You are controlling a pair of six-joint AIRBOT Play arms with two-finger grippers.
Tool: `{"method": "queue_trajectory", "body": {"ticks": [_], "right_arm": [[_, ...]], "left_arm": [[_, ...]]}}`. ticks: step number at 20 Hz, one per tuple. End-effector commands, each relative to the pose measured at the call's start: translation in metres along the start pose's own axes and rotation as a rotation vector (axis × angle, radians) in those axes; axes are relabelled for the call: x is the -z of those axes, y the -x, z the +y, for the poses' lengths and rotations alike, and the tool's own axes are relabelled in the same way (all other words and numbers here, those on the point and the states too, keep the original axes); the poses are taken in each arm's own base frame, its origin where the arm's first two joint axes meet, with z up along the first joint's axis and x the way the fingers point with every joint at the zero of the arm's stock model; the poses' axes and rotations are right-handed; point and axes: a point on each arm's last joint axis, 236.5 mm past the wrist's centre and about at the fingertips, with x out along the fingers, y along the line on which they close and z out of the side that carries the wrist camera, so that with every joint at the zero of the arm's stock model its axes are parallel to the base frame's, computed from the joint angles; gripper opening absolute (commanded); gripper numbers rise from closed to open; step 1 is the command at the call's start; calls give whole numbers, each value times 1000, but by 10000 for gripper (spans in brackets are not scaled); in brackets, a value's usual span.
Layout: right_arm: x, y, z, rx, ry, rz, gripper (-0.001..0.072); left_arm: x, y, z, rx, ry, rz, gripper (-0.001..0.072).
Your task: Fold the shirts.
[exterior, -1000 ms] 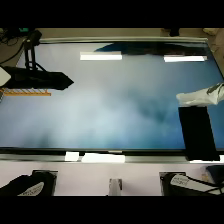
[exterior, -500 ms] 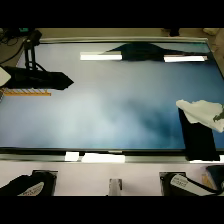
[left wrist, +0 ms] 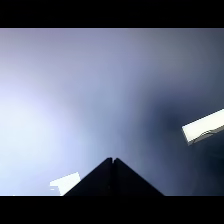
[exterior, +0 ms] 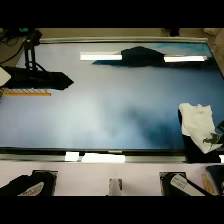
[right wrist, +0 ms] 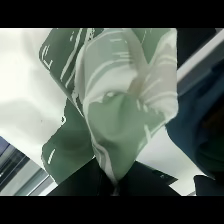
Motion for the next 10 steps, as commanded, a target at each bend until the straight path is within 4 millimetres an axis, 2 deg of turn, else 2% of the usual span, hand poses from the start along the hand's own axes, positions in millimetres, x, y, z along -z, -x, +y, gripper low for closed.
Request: {"method": "queue_trajectory", "body": {"ticks": [1,4,5,6,7,9,10], "right_arm": [[6,-23,-10,54,5,35,31],[6,-32,-15,79,7,41,45],[3,-32,-19,98,5,28,236],[2,-31,-23,116,18,24,469],[1,-29,-25,120,49,19,569],[-14,-13,-24,114,72,-48,567],[-28,4,-23,105,70,-124,567]], "left_arm": [[0,0,0,0,0,-1,33],[0,0,0,0,0,-1,33],[0,0,0,0,0,-1,33],[0,0,0,0,0,-1,33],[0,0,0,-1,0,0,33],[-1,1,0,-2,-7,0,32],[-1,5,5,-29,-29,10,32]]}}
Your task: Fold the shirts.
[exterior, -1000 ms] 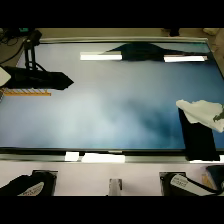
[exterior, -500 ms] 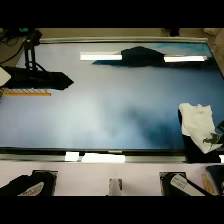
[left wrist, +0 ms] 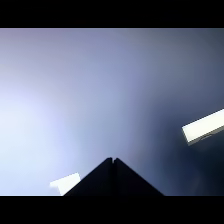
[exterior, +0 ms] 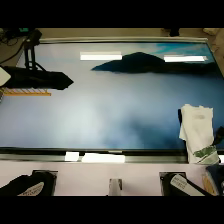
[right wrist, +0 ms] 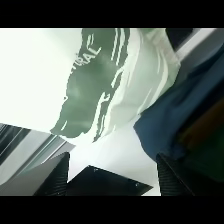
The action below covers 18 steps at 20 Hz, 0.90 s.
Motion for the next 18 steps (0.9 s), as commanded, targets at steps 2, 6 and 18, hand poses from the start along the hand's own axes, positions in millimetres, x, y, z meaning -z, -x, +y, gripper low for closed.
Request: {"method": "queue_trajectory", "body": {"ticks": [2,6,18], "right_arm": [[-66,80,3,-59,20,-355,566],[-115,260,94,-175,218,-982,564],[21,141,352,-365,711,-412,633]], "left_arm": [[-5,16,28,-144,-88,31,31],[-25,37,108,-498,-119,103,31],[98,-1,149,-593,78,475,712]]}}
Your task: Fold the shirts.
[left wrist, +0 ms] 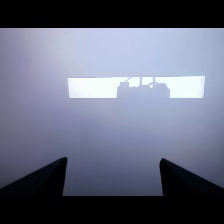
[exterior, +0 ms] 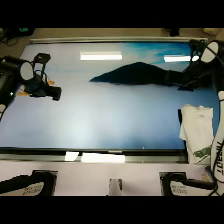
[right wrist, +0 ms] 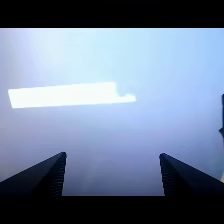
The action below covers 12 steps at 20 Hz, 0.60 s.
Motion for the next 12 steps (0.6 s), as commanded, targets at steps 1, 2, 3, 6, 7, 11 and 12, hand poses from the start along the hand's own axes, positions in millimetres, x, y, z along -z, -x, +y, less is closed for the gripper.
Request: {"method": "queue_trajectory", "body": {"ticks": [1,2,3,6,7,11,12], "right_arm": [[15,-18,36,-82,19,88,633],[14,-18,36,-82,19,86,633],[13,-18,36,-83,19,81,633],[11,-18,37,-85,19,71,633],[11,-18,37,-85,19,71,633],[11,-18,37,-85,19,71,633],[11,-18,37,-85,19,71,633]], "left_arm": [[9,-5,3,-12,15,3,712],[9,-6,3,-12,15,4,712],[9,-6,3,-12,15,5,712],[9,-6,3,-12,15,5,712],[9,-6,3,-12,15,5,712],[9,-7,3,-12,14,5,712],[9,-7,3,-12,14,5,712]]}}
